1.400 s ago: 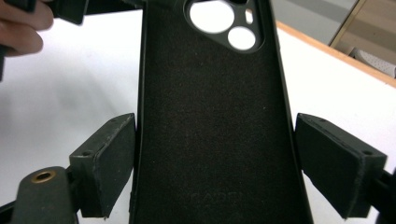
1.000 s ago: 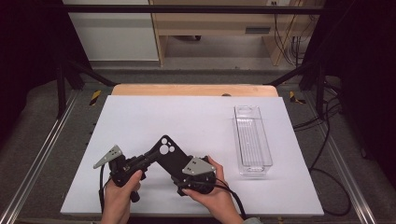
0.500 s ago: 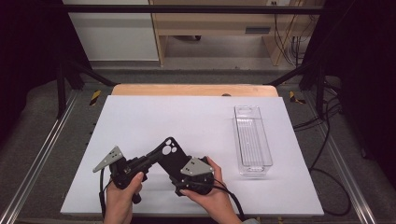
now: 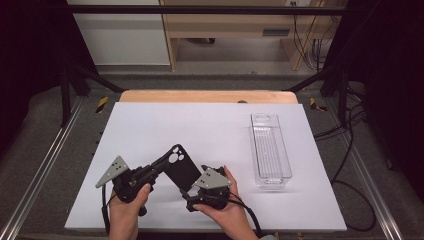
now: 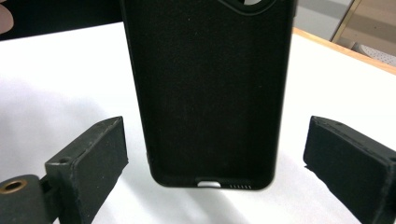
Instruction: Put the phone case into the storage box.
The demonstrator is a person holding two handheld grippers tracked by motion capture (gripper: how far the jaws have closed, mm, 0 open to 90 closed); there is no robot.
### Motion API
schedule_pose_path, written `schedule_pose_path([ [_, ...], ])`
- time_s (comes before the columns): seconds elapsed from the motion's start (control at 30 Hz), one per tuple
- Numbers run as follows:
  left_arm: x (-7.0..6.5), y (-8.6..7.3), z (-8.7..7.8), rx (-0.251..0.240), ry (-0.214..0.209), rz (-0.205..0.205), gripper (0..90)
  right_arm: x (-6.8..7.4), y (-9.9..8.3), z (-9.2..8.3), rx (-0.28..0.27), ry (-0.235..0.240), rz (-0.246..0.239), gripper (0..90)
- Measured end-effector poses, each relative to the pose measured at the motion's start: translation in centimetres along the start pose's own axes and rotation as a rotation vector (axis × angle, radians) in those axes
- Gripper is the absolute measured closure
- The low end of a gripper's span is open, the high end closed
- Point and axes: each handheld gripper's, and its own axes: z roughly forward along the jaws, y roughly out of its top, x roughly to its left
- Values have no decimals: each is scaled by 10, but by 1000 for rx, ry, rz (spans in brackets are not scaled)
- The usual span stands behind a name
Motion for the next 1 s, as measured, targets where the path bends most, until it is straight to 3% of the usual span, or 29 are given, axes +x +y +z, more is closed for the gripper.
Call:
schedule_pose_path([
  [0.23,-1,3,-2,-1,25,38,808,2,2,-2,-39,-7,12,72],
  [0.3,0,6,-5,-7,36,46,808,2,8,-5,-77,-8,20,73],
  [0.4,0,9,-8,-23,51,52,808,-2,31,-9,-104,-14,7,61],
  [0.43,1,10,-9,-24,57,54,808,-2,31,-9,-104,-14,7,61],
  [0.53,2,13,-13,-32,77,65,808,-3,60,-11,-122,-66,-16,76],
  [0.57,2,13,-13,-32,77,65,808,-3,60,-11,-122,-66,-16,76],
  [0.6,2,13,-14,-32,84,72,808,-3,69,-10,-106,-36,-4,145],
  [0.63,2,14,-14,-32,89,77,808,-3,69,-10,-106,-36,-4,145],
  [0.67,3,15,-15,-32,94,78,808,-2,72,-8,-97,-1,23,120],
  [0.7,3,16,-15,-36,95,77,808,-1,71,-7,-87,7,20,120],
  [0.8,4,18,-18,-42,105,83,808,1,68,-7,-81,1,10,102],
  [0.9,3,19,-18,-45,112,90,808,3,63,-5,-85,0,34,82],
  [1.0,-1,18,-16,-36,98,98,808,9,58,1,-69,-2,39,81],
])
